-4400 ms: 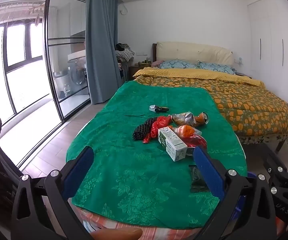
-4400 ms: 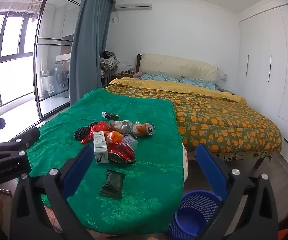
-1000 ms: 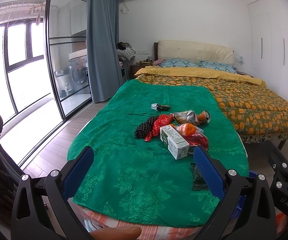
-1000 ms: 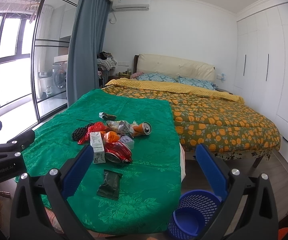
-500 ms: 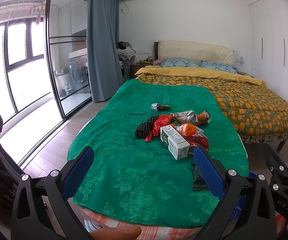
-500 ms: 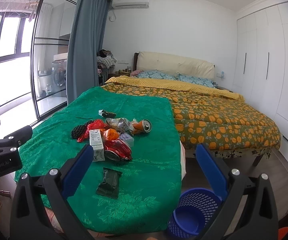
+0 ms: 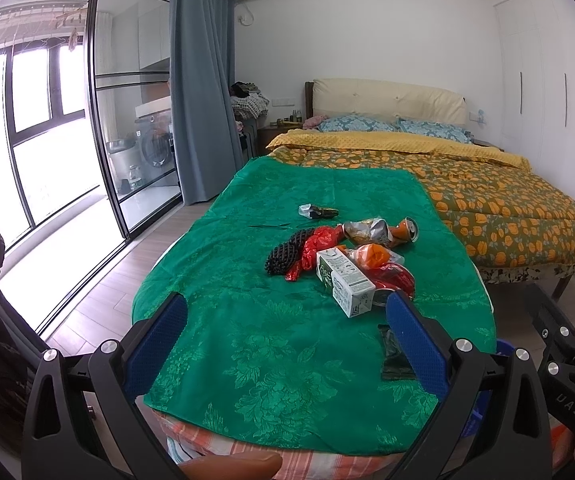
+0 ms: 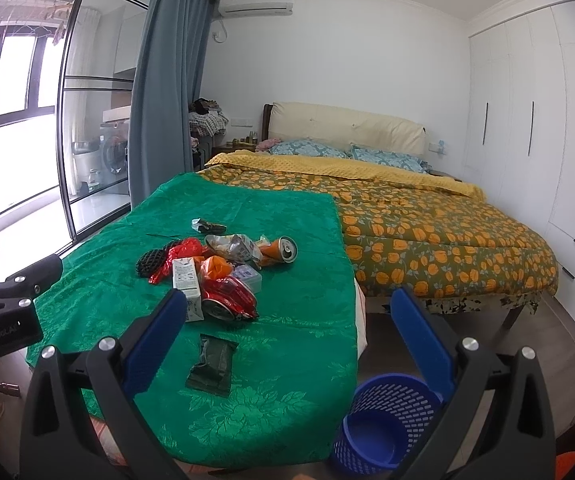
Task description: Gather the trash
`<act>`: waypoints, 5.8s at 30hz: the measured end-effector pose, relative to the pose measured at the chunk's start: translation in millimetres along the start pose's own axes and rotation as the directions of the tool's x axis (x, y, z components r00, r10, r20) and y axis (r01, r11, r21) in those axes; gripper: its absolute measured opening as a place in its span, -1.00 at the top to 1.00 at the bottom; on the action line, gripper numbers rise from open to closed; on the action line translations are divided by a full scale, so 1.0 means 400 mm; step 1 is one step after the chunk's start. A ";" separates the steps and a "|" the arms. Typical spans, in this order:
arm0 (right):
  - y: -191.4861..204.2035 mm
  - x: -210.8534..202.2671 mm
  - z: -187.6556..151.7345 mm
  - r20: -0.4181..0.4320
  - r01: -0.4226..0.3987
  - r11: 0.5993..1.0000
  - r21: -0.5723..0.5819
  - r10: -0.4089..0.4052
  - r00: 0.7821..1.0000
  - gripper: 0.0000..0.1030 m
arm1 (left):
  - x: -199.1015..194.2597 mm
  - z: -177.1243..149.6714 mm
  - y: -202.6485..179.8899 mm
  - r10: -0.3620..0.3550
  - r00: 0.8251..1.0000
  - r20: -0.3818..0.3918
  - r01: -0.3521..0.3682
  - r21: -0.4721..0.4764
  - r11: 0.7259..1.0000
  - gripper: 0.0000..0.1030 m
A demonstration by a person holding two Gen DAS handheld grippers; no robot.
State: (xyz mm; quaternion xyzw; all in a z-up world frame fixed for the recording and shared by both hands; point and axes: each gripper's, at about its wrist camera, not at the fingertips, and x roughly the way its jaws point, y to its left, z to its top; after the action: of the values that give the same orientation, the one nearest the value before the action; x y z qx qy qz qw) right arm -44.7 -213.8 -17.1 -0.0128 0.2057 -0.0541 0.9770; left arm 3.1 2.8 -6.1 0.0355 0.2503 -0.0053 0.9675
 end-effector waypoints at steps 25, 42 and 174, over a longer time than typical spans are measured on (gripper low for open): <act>0.000 0.002 -0.001 -0.001 -0.001 1.000 -0.002 0.001 1.000 -0.91 | 0.000 -0.001 -0.002 0.000 1.000 -0.003 0.000 0.001 1.000 -0.92; -0.011 0.089 -0.072 -0.067 -0.069 0.997 0.020 0.070 0.995 -0.91 | 0.088 -0.053 0.016 0.021 0.999 -0.050 -0.017 0.072 0.997 -0.92; -0.896 0.504 -0.350 -0.533 0.159 0.862 0.481 0.143 0.834 -0.27 | 0.516 -0.252 -1.022 -0.587 0.576 -0.569 0.733 0.042 0.679 -0.69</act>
State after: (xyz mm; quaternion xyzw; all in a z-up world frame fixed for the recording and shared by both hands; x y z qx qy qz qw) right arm 46.2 -592.6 -209.2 0.2591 0.4564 -0.1117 0.8438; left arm 123.4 -396.1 -221.1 0.0717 0.4888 -0.3939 0.7751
